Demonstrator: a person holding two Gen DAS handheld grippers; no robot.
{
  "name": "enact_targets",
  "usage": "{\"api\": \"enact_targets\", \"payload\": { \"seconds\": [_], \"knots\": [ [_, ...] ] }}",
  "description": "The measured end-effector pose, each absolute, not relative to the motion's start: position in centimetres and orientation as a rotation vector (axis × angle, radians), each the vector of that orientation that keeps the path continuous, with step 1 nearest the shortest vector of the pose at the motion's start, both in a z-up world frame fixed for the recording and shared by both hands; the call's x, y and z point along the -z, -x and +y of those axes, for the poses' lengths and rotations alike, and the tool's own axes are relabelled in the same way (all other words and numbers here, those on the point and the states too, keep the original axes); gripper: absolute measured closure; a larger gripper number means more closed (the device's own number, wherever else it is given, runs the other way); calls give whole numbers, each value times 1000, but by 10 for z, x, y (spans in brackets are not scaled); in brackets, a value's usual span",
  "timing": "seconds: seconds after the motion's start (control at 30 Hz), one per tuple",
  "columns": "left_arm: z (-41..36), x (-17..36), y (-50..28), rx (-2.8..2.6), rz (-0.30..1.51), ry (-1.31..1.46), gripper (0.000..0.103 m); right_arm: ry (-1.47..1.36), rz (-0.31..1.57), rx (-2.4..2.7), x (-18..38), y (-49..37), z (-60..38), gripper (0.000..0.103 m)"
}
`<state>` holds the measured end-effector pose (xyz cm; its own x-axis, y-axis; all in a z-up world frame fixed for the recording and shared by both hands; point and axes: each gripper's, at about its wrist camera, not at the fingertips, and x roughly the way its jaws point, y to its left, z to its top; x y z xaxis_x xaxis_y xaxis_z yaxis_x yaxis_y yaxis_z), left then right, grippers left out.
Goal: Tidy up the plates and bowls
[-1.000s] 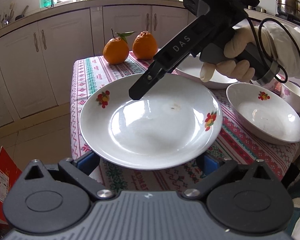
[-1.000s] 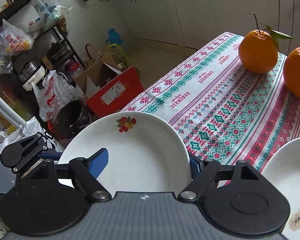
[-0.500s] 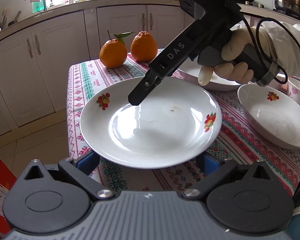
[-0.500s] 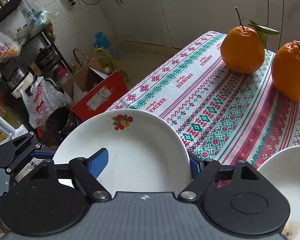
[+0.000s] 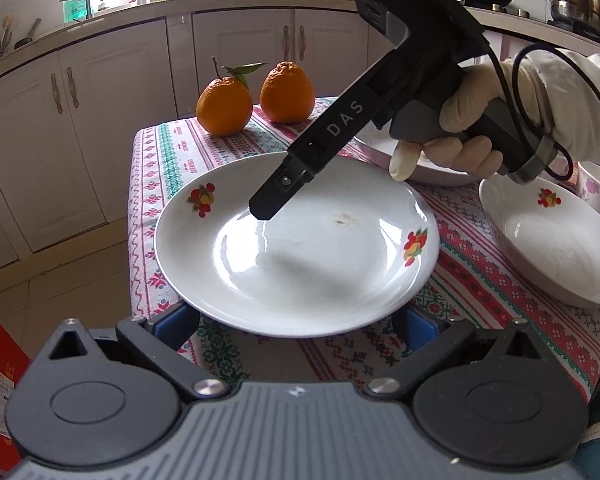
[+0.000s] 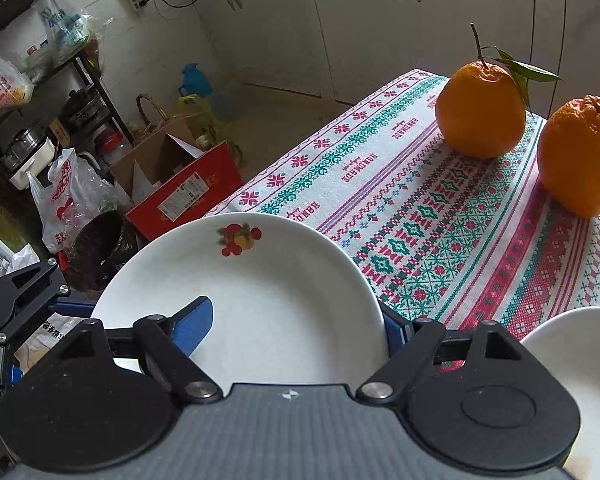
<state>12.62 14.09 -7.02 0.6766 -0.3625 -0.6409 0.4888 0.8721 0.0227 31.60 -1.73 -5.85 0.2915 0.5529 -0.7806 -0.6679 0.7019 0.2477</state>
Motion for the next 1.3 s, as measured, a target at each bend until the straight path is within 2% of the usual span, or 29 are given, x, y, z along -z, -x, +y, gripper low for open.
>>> {"api": "enact_targets", "payload": {
  "seconds": [0.23,0.4,0.8,1.07,1.3],
  "knots": [
    [142,69,-125,490,674,-194,2,157,978,-815,60,-314,-15,9],
    [145,68,-125,494,675,-180,1,171,967,-815,56,-310,-14,1],
    [149,53,-101,445,661,-145,1,233,892,-752,21,-277,-36,0],
    [139,38,-70,451,628,-130,1,252,794,-709,-13,-217,-66,0],
    [112,35,-49,527,623,-142,1,240,776,-658,-15,-156,-103,0]
  ]
}}
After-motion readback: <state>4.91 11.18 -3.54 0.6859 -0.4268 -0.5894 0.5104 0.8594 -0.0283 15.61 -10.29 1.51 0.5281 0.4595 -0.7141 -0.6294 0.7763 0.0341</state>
